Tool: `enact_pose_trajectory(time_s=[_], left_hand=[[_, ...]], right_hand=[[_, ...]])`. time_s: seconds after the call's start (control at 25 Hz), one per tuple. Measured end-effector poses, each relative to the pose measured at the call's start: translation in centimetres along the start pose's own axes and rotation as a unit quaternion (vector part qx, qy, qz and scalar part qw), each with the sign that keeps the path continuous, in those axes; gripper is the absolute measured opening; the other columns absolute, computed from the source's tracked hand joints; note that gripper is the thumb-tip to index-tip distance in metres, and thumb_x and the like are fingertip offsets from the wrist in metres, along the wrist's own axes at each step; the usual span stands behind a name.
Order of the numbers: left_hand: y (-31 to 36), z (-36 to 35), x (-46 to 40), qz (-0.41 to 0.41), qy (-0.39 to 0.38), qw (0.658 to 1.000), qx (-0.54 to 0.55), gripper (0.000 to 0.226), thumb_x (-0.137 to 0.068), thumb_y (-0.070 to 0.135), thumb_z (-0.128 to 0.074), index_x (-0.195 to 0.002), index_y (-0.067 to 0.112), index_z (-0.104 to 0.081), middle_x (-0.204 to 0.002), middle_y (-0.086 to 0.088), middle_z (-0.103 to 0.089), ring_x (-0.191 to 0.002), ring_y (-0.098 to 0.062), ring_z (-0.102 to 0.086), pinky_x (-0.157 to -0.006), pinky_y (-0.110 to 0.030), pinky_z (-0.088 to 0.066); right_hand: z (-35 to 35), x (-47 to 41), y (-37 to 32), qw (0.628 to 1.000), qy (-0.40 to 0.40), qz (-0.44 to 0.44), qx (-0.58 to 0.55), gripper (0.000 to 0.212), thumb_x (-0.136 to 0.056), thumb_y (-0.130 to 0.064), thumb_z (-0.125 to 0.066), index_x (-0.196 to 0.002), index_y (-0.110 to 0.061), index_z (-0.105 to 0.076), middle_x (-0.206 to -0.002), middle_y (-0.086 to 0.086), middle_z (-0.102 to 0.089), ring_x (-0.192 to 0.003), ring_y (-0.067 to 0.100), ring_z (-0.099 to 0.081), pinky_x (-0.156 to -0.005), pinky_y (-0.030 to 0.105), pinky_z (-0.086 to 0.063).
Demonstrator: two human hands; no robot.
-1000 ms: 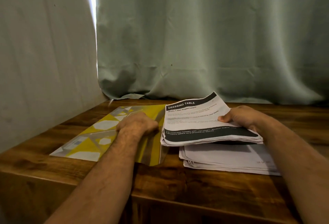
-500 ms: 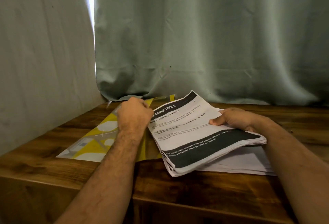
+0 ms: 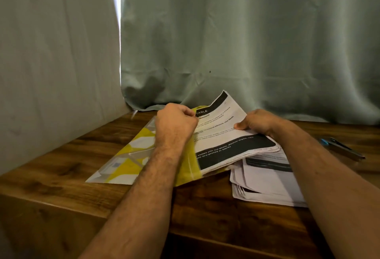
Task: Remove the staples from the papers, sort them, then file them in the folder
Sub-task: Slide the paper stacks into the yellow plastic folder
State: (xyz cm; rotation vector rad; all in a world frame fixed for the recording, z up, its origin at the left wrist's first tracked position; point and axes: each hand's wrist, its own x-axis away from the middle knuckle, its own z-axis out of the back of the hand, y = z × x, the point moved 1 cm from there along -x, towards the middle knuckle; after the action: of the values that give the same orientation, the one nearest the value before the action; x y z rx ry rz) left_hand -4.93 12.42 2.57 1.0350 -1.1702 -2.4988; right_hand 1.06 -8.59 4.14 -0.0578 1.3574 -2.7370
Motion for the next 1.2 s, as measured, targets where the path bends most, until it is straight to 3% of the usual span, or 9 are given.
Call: enact_pose_trajectory(time_s=[0.12, 0.24, 0.36, 0.48, 0.68, 0.88, 1.0, 1.08, 1.2], left_hand=[[0.3, 0.1, 0.3, -0.002, 0.023, 1.0, 0.02, 0.013, -0.076, 0.031, -0.076, -0.088, 0.032, -0.08, -0.088, 0.012, -0.077, -0.093, -0.012, -0.069, -0.088, -0.031, -0.057], [0.7, 0.9, 0.6, 0.002, 0.07, 0.996, 0.062, 0.013, -0.078, 0.029, -0.075, -0.091, 0.029, -0.081, -0.086, 0.01, -0.077, -0.09, -0.012, -0.07, -0.087, -0.028, -0.057], [1.0, 1.5, 0.8, 0.008, 0.099, 0.992, 0.084, 0.014, -0.08, 0.029, -0.074, -0.092, 0.028, -0.081, -0.084, 0.008, -0.077, -0.09, -0.013, -0.07, -0.088, -0.028, -0.056], [1.3, 1.1, 1.1, 0.003, 0.077, 0.996, 0.039, 0.02, -0.082, 0.029, -0.072, -0.1, 0.03, -0.08, -0.092, 0.005, -0.077, -0.094, -0.017, -0.07, -0.088, -0.029, -0.056], [2.0, 0.9, 2.0, -0.04, 0.075, 0.996, -0.001, 0.024, -0.087, 0.031, -0.068, -0.11, 0.032, -0.076, -0.098, 0.004, -0.076, -0.095, -0.019, -0.069, -0.087, -0.033, -0.057], [2.6, 1.8, 2.3, -0.073, 0.126, 0.989, 0.039, 0.027, -0.089, 0.03, -0.068, -0.115, 0.029, -0.075, -0.098, 0.008, -0.077, -0.095, -0.011, -0.07, -0.093, -0.028, -0.054], [2.7, 1.2, 2.5, -0.084, 0.108, 0.991, 0.007, 0.028, -0.089, 0.028, -0.066, -0.115, 0.03, -0.074, -0.098, 0.006, -0.077, -0.095, -0.015, -0.069, -0.089, -0.029, -0.055], [2.5, 1.1, 2.3, -0.073, 0.086, 0.993, -0.019, 0.025, -0.089, 0.029, -0.065, -0.112, 0.031, -0.074, -0.097, 0.005, -0.077, -0.095, -0.019, -0.069, -0.084, -0.031, -0.054], [2.4, 1.1, 2.2, -0.066, 0.081, 0.994, -0.027, 0.024, -0.091, 0.031, -0.065, -0.113, 0.032, -0.074, -0.098, 0.005, -0.077, -0.094, -0.018, -0.069, -0.081, -0.029, -0.055]], right_hand=[[-1.7, -0.2, -0.9, 1.0, 0.008, 0.001, 0.006, 0.029, -0.087, -0.016, -0.072, -0.115, -0.009, -0.066, -0.101, 0.006, -0.067, -0.081, 0.017, -0.062, -0.064, 0.027, -0.045], [-1.6, 0.2, -1.3, 0.999, 0.03, -0.006, 0.019, 0.03, -0.089, -0.016, -0.07, -0.117, -0.007, -0.063, -0.099, 0.007, -0.064, -0.076, 0.018, -0.058, -0.077, 0.033, -0.045], [-1.9, 0.8, -1.3, 0.999, 0.032, -0.012, 0.024, 0.03, -0.089, -0.016, -0.07, -0.117, -0.008, -0.063, -0.108, 0.01, -0.065, -0.079, 0.02, -0.06, -0.073, 0.032, -0.047], [-4.7, 0.9, -1.8, 0.999, 0.031, 0.012, -0.019, 0.033, -0.091, -0.015, -0.068, -0.123, -0.011, -0.062, -0.116, 0.009, -0.067, -0.088, 0.023, -0.064, -0.076, 0.034, -0.052], [-5.3, 1.6, -2.2, 0.989, -0.015, -0.014, -0.148, 0.029, -0.092, -0.013, -0.066, -0.12, -0.01, -0.06, -0.097, 0.012, -0.072, -0.078, 0.027, -0.071, -0.057, 0.031, -0.056], [-4.2, 2.0, -2.1, 0.989, 0.078, 0.026, -0.122, 0.036, -0.092, -0.01, -0.065, -0.127, -0.014, -0.06, -0.111, 0.009, -0.069, -0.08, 0.021, -0.067, -0.059, 0.029, -0.054], [-6.4, 2.3, -2.4, 0.989, 0.022, 0.035, -0.143, 0.034, -0.093, -0.008, -0.063, -0.127, -0.011, -0.058, -0.109, 0.012, -0.07, -0.089, 0.027, -0.069, -0.072, 0.039, -0.059], [-7.6, 2.6, -2.6, 0.988, -0.029, 0.026, -0.147, 0.033, -0.094, -0.007, -0.061, -0.127, -0.01, -0.056, -0.106, 0.012, -0.069, -0.088, 0.027, -0.069, -0.065, 0.037, -0.058], [-7.6, 2.2, -2.6, 0.994, 0.017, 0.036, -0.103, 0.038, -0.093, -0.007, -0.062, -0.131, -0.011, -0.053, -0.111, 0.009, -0.066, -0.093, 0.026, -0.066, -0.065, 0.035, -0.055]])
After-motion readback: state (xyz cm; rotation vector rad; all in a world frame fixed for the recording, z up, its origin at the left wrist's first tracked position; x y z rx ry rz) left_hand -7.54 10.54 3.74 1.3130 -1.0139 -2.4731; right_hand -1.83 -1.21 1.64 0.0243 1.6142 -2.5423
